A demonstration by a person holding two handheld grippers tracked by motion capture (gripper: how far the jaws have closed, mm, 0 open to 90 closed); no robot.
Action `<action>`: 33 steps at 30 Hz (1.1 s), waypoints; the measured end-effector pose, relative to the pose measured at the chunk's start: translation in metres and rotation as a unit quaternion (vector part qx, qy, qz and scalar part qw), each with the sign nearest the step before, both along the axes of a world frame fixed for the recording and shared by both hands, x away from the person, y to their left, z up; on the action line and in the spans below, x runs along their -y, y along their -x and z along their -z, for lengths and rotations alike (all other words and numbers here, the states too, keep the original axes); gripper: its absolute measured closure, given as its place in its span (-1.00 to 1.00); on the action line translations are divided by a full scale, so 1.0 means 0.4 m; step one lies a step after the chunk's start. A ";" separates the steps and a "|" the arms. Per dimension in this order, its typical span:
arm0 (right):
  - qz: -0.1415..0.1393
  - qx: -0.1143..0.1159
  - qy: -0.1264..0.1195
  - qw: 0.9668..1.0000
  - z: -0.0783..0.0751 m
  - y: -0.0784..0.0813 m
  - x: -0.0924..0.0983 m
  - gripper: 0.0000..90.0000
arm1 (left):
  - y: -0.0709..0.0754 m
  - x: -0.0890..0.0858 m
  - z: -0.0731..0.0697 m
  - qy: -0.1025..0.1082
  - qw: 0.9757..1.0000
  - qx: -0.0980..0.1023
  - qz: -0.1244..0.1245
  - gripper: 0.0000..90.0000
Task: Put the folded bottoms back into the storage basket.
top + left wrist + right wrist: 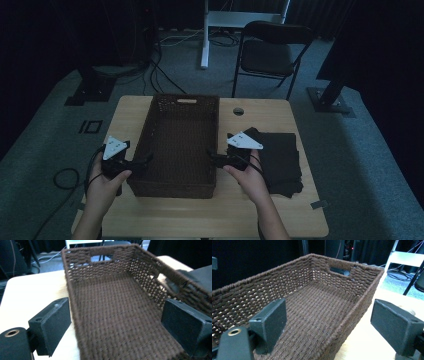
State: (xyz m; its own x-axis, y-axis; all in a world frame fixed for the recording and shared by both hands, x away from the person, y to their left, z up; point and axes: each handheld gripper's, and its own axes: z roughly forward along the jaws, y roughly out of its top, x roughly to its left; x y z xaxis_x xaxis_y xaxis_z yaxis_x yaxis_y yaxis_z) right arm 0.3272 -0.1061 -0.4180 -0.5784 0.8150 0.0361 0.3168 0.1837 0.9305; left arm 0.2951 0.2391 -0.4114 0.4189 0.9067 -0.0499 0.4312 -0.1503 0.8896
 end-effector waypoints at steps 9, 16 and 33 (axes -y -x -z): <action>0.011 -0.002 -0.004 1.000 -0.007 0.007 0.054 -0.71 | -0.015 0.049 -0.019 0.000 1.000 0.014 0.022 -0.79; 0.030 -0.002 -0.004 1.000 -0.011 0.011 0.112 -0.70 | -0.029 0.096 -0.027 0.009 0.999 0.026 0.041 -0.79; 0.078 -0.003 0.002 0.997 -0.005 0.030 0.251 -0.71 | -0.064 0.252 -0.031 0.024 0.994 0.028 0.105 -0.79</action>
